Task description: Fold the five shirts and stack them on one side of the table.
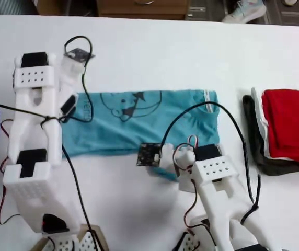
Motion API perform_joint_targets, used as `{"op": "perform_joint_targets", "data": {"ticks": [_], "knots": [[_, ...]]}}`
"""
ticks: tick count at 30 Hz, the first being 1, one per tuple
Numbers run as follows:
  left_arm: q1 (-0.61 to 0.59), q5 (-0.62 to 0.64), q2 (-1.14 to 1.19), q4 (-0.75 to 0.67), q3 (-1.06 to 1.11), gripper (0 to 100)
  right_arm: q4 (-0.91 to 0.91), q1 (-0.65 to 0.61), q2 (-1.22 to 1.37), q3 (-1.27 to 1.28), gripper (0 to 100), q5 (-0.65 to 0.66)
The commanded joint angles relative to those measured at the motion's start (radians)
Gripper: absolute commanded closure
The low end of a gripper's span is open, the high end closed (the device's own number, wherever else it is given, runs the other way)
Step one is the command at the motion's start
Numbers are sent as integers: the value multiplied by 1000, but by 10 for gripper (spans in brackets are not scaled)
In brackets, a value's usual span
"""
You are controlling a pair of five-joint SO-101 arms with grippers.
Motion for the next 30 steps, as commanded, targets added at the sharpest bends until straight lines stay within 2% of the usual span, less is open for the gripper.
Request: {"op": "perform_joint_targets", "data": {"ticks": [1, 6, 12, 19, 25, 30], "knots": [[-11, -3, -28, 17, -45, 979, -2, 4, -24, -18, 697, -5], [-11, -2, -26, 15, -45, 979, -19, 4, -24, 48, 697, -5], [-11, -2, -26, 15, -45, 979, -186, 5, -24, 170, 697, -3], [-11, -2, -31, 15, -42, 979, -331, 12, -22, 178, 697, -3], [-12, -2, -32, 17, -45, 979, -338, 13, -10, 196, 697, -2], [-14, -2, -32, 17, -45, 979, -341, 18, 105, 144, 697, -2]]}}
